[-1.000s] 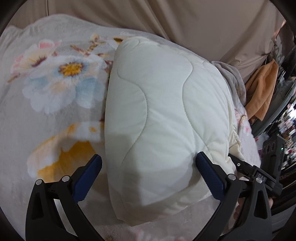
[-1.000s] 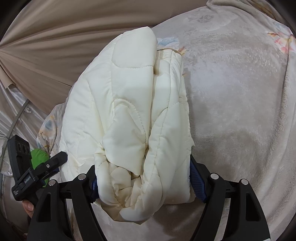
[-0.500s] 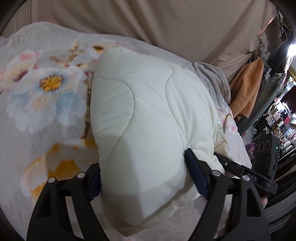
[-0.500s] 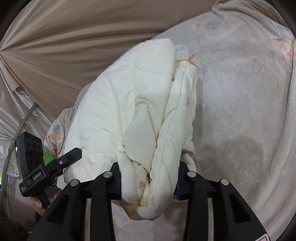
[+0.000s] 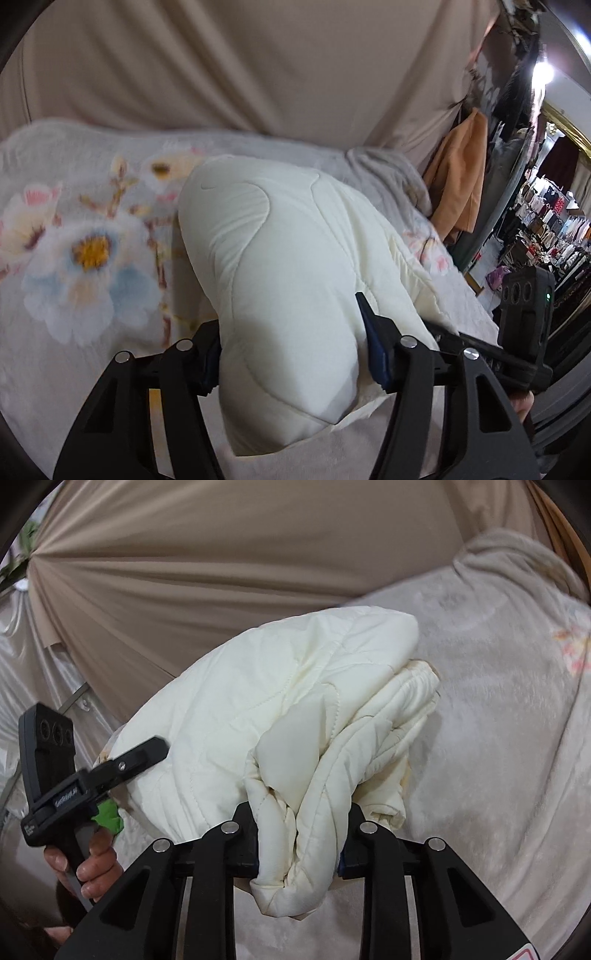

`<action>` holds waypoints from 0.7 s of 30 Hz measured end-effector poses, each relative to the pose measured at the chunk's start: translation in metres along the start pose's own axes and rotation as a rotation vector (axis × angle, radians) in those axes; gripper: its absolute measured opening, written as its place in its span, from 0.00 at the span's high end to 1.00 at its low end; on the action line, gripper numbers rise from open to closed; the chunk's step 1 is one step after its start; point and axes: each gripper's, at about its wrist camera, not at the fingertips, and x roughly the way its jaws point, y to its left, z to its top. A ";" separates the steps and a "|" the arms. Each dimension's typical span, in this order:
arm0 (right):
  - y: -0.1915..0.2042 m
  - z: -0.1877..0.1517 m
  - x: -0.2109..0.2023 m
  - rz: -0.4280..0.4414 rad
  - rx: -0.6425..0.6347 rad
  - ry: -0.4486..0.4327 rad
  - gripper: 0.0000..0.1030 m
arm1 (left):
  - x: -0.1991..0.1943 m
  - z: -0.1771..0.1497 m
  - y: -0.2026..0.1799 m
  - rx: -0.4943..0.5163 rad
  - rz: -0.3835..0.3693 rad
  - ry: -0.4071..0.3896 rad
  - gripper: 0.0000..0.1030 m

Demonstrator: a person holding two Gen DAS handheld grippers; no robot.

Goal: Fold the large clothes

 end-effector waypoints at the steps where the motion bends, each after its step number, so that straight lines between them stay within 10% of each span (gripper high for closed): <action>1: -0.007 -0.003 0.005 -0.003 0.022 0.025 0.74 | 0.007 -0.009 0.010 -0.031 -0.009 0.046 0.39; 9: -0.040 -0.031 0.036 0.086 0.127 0.152 0.46 | 0.014 -0.042 0.070 -0.238 -0.076 0.064 0.11; 13: -0.043 -0.028 0.052 0.146 0.175 0.178 0.52 | 0.041 -0.039 0.070 -0.237 -0.102 0.073 0.05; 21: 0.028 0.011 0.019 0.070 -0.074 -0.004 0.75 | -0.004 0.005 0.047 -0.117 -0.113 -0.089 0.42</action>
